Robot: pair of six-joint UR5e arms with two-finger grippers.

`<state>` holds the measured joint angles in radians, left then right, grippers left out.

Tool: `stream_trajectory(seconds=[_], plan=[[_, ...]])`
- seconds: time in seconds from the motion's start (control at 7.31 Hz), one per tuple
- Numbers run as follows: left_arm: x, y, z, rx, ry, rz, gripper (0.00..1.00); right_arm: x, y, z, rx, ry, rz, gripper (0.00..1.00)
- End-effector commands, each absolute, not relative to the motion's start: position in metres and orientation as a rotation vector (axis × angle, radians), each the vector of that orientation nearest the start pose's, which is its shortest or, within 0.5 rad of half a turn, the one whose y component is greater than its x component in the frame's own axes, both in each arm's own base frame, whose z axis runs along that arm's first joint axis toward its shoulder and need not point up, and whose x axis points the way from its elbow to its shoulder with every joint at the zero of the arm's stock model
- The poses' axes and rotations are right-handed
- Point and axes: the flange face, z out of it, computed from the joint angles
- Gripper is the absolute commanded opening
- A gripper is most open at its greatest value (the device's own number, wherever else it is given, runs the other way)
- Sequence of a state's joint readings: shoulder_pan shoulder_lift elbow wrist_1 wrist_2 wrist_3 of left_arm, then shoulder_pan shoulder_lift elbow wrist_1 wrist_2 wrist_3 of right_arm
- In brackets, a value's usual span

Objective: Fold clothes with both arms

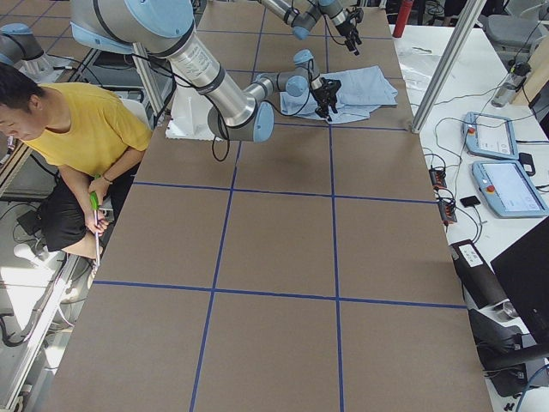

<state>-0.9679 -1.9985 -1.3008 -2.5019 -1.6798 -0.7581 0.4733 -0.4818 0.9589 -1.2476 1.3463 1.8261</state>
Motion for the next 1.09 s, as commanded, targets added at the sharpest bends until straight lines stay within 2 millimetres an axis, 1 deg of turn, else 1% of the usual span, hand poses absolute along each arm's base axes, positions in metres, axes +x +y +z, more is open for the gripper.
stream_trajectory(seconds=[0.0, 0.27, 0.68, 0.96], plan=[[0.2956, -0.6436, 0.445, 0.783, 0.762, -0.08, 1.0, -0.7009, -0.5284, 0.175, 0.302, -0.79, 0.774, 0.59], [0.2935, -0.6408, 0.4533, 0.776, 0.754, -0.082, 1.0, -0.7026, -0.5262, 0.1739, 0.3, -0.79, 0.771, 0.59], [0.294, -0.64, 0.4536, 0.763, 0.767, -0.111, 1.0, -0.7038, -0.5237, 0.1729, 0.298, -0.791, 0.766, 0.62], [0.295, -0.6395, 0.4536, 0.763, 0.768, -0.11, 1.0, -0.7048, -0.5227, 0.1762, 0.298, -0.786, 0.763, 0.63]])
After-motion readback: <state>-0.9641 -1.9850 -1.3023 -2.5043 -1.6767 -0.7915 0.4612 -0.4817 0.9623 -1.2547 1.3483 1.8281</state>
